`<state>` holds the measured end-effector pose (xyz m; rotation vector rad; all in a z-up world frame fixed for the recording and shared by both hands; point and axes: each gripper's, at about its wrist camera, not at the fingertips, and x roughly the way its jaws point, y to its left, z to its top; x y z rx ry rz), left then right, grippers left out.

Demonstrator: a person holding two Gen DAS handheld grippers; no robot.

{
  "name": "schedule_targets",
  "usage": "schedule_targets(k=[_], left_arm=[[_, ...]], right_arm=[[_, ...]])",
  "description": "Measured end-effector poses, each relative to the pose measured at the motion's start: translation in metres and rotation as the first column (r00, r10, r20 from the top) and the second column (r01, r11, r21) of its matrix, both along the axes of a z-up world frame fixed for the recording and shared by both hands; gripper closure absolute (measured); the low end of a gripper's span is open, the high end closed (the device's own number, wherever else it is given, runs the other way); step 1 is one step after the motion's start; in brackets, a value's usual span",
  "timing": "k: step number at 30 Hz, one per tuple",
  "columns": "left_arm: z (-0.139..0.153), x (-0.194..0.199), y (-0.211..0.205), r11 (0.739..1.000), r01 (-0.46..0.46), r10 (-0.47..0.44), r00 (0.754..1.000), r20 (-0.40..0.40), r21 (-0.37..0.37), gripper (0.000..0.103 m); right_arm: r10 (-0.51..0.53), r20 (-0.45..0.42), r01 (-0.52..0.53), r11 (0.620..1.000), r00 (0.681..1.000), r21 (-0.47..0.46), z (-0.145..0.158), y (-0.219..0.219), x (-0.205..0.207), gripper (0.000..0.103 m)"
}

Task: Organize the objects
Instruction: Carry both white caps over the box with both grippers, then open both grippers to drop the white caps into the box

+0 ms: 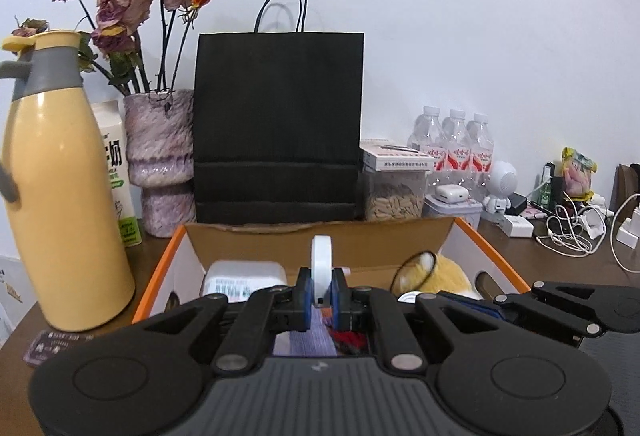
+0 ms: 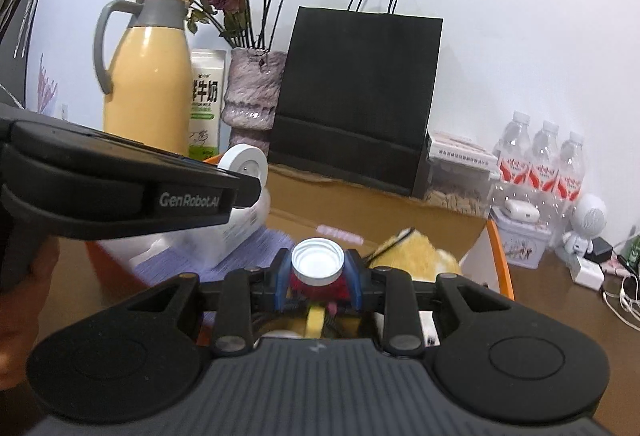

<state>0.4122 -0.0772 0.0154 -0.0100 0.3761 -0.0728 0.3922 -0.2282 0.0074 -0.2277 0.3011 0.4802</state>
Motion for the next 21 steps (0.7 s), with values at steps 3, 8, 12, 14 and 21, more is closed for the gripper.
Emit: schedule_targets(k=[3, 8, 12, 14, 21], left_arm=[[-0.001, 0.014, 0.003, 1.000, 0.000, 0.000, 1.000, 0.000, 0.006, 0.095], [-0.004, 0.031, 0.006, 1.000, -0.006, 0.006, 1.000, -0.001, 0.018, 0.095], [-0.006, 0.035, 0.005, 0.999, -0.026, 0.026, 1.000, 0.016, 0.039, 0.091], [-0.006, 0.035, 0.004, 0.998, -0.037, 0.036, 0.999, 0.023, 0.052, 0.067], [-0.003, 0.026, 0.007, 0.997, -0.074, 0.070, 0.992, 0.105, 0.036, 0.000]], right_arm=[[0.002, 0.002, -0.002, 1.000, 1.000, 0.001, 0.000, -0.001, 0.014, 0.074], [0.002, -0.007, -0.002, 1.000, 1.000, 0.000, -0.001, -0.002, 0.028, 0.074], [-0.018, -0.008, 0.018, 1.000, 1.000, -0.016, -0.006, -0.003, 0.034, 0.073], [-0.026, -0.008, 0.025, 1.000, 1.000, -0.017, -0.006, -0.003, 0.033, 0.067], [-0.035, 0.032, 0.035, 0.999, 0.999, -0.012, -0.003, -0.003, 0.022, 0.003]])
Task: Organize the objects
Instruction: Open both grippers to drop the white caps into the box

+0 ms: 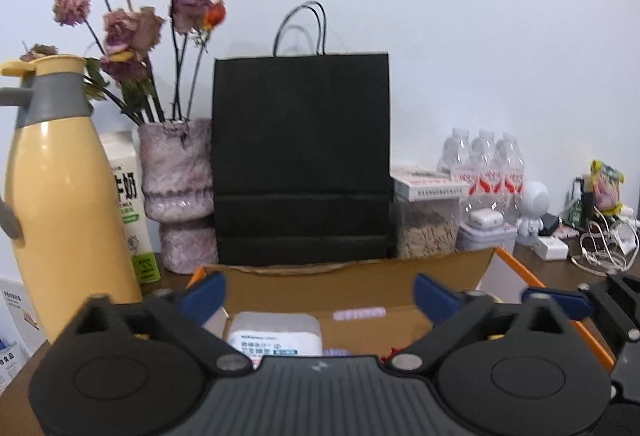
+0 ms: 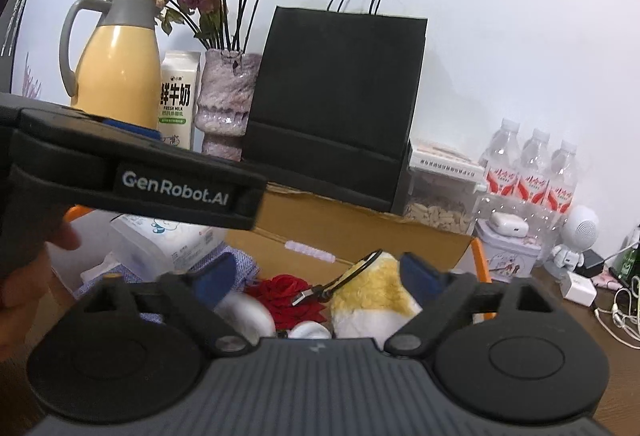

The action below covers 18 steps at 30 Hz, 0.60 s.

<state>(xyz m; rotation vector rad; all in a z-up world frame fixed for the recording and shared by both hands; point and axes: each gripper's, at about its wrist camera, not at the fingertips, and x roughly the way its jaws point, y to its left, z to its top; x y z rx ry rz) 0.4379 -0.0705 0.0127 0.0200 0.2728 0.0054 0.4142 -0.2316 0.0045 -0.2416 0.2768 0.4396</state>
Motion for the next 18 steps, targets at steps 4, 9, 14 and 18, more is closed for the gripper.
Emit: schedule_targets(k=[4, 9, 14, 18], left_arm=[[0.000, 0.000, 0.002, 1.000, -0.008, 0.008, 1.000, -0.001, -0.017, 0.000], [-0.001, -0.001, 0.003, 1.000, -0.013, 0.013, 1.000, -0.009, -0.022, 0.000], [-0.002, -0.004, 0.002, 1.000, -0.015, 0.015, 1.000, -0.019, -0.024, 0.000], [-0.004, -0.011, 0.002, 0.999, -0.018, 0.017, 0.999, -0.036, -0.028, 0.000]], right_arm=[[0.007, -0.012, -0.007, 1.000, 1.000, 0.014, 0.000, 0.000, -0.001, 0.000], [0.009, -0.009, -0.008, 1.000, 1.000, 0.016, 0.000, -0.002, -0.004, 0.000], [0.006, -0.002, -0.006, 1.000, 1.000, 0.012, 0.001, -0.005, -0.010, 0.000], [0.001, -0.009, -0.001, 1.000, 1.000, 0.008, 0.000, -0.008, -0.016, 0.000]])
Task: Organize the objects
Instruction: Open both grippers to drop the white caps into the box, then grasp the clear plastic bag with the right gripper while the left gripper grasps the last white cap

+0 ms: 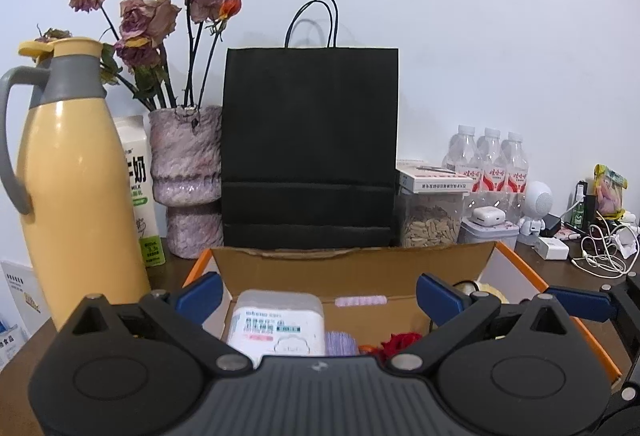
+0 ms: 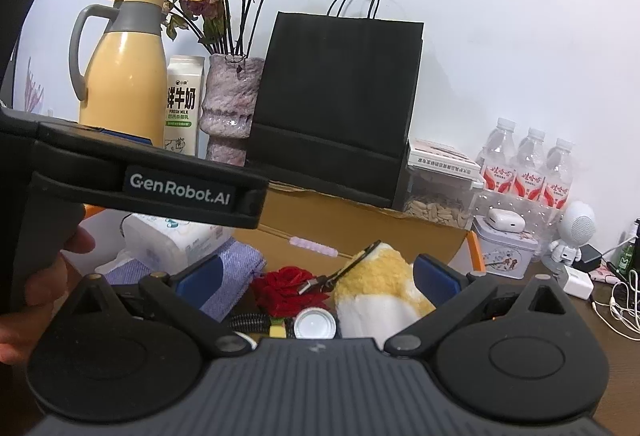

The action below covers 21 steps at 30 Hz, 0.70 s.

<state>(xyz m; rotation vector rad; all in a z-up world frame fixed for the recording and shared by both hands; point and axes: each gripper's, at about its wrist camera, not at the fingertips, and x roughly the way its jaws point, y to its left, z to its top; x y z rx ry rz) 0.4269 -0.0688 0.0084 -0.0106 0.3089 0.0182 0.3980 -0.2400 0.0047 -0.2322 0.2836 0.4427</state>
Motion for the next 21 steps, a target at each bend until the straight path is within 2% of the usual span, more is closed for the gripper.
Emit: schedule_targets(k=[6, 14, 18, 21], left_arm=[[-0.004, -0.017, 0.001, 1.000, -0.007, 0.007, 0.999, -0.034, -0.018, 0.000], [-0.015, -0.041, -0.002, 1.000, -0.010, 0.008, 0.995, -0.095, -0.022, 0.000], [-0.022, -0.054, -0.006, 1.000, -0.014, 0.012, 0.992, -0.129, -0.016, 0.000], [-0.028, -0.062, -0.009, 1.000, -0.023, 0.021, 0.988, -0.153, -0.007, 0.000]], right_arm=[[-0.016, -0.009, 0.016, 1.000, 1.000, 0.005, 0.000, -0.009, -0.017, 0.000], [-0.044, -0.064, 0.045, 0.999, 0.997, 0.022, -0.012, -0.024, -0.042, 0.000], [-0.040, -0.100, 0.040, 0.999, 0.994, -0.003, -0.020, -0.029, -0.053, 0.000], [-0.049, -0.087, 0.046, 0.998, 0.995, -0.037, -0.024, -0.030, -0.065, 0.000]])
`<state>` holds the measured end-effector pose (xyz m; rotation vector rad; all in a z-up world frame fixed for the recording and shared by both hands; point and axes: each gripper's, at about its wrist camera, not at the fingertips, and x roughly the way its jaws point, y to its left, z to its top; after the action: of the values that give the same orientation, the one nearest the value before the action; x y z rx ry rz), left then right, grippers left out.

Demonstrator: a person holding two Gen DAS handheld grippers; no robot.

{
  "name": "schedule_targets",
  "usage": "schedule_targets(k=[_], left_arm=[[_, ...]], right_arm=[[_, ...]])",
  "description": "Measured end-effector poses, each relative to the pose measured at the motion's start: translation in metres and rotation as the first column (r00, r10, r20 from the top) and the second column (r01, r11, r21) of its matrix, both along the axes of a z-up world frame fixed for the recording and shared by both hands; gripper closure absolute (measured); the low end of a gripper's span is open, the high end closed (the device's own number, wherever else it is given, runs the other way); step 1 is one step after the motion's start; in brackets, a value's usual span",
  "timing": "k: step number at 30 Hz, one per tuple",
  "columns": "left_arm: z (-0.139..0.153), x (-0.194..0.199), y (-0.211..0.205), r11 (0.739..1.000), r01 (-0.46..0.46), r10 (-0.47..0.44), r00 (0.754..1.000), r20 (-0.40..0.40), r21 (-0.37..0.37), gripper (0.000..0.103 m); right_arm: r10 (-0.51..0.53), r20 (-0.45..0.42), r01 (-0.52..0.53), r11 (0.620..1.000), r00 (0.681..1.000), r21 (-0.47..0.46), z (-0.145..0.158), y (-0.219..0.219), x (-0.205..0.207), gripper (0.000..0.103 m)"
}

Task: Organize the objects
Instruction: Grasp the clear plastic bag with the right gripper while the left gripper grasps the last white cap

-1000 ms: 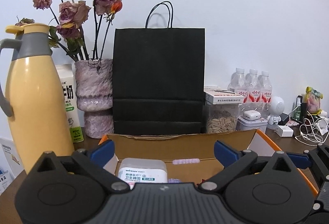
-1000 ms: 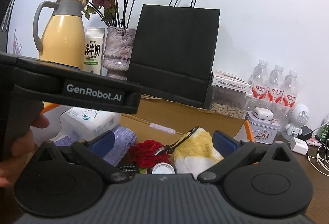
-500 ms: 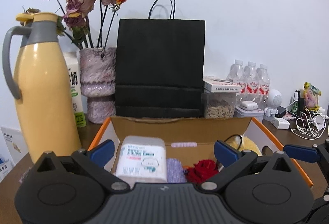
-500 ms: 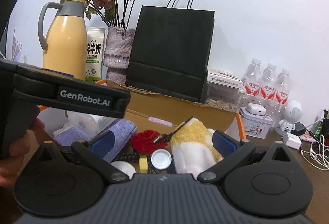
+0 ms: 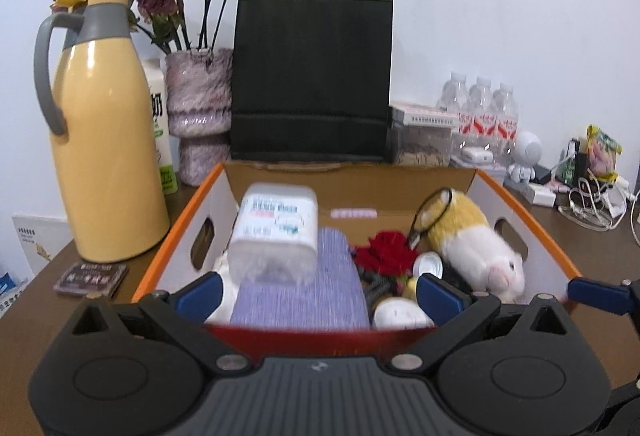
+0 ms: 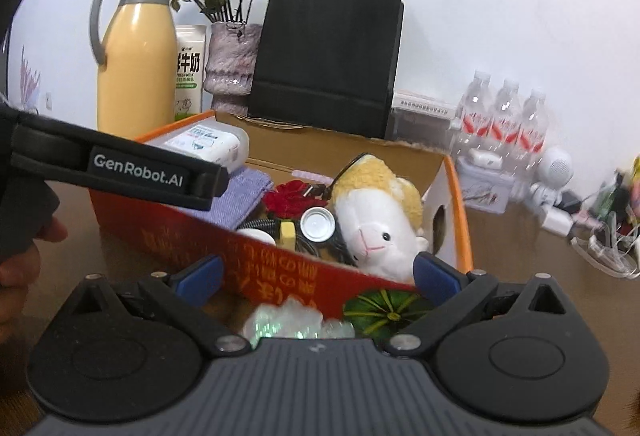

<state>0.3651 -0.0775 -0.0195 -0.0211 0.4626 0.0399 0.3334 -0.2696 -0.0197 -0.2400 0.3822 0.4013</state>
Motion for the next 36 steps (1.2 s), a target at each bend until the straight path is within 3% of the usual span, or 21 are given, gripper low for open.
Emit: schedule_targets(k=[12, 14, 16, 23, 31, 33, 36], left_arm=[[-0.018, -0.032, -0.006, 1.000, -0.017, 0.018, 0.996, -0.082, 0.008, 0.000], [-0.021, -0.034, -0.006, 1.000, -0.014, 0.015, 0.995, -0.098, 0.005, 0.000], [-0.024, -0.036, -0.006, 1.000, -0.013, 0.013, 0.994, -0.112, 0.001, 0.000], [-0.032, -0.039, -0.005, 0.999, 0.004, -0.012, 0.988, -0.156, -0.053, 0.000], [-0.042, -0.041, -0.031, 0.997, 0.074, -0.078, 0.978, -0.195, -0.029, 0.002], [-0.044, -0.039, -0.034, 0.996, 0.080, -0.086, 0.973, -0.213, -0.037, 0.008], [-0.046, -0.039, -0.039, 0.993, 0.108, -0.117, 0.971, -0.210, -0.057, 0.036]], right_arm=[[0.009, -0.143, 0.004, 0.996, 0.990, 0.091, -0.013, -0.020, -0.007, 0.001], [0.036, -0.165, -0.018, 0.994, 0.986, 0.108, -0.014, -0.021, -0.006, 0.018], [0.064, -0.196, -0.040, 0.992, 0.979, 0.122, -0.015, -0.021, -0.004, 0.056], [0.036, -0.162, -0.012, 0.989, 0.986, 0.146, -0.011, -0.039, -0.016, 0.060], [-0.005, -0.153, 0.032, 0.985, 0.988, 0.172, -0.009, -0.058, -0.018, 0.059], [-0.001, -0.149, 0.027, 0.985, 0.989, 0.171, -0.009, -0.058, -0.020, 0.059], [0.002, -0.142, 0.021, 0.987, 0.990, 0.161, -0.009, -0.055, -0.021, 0.059]])
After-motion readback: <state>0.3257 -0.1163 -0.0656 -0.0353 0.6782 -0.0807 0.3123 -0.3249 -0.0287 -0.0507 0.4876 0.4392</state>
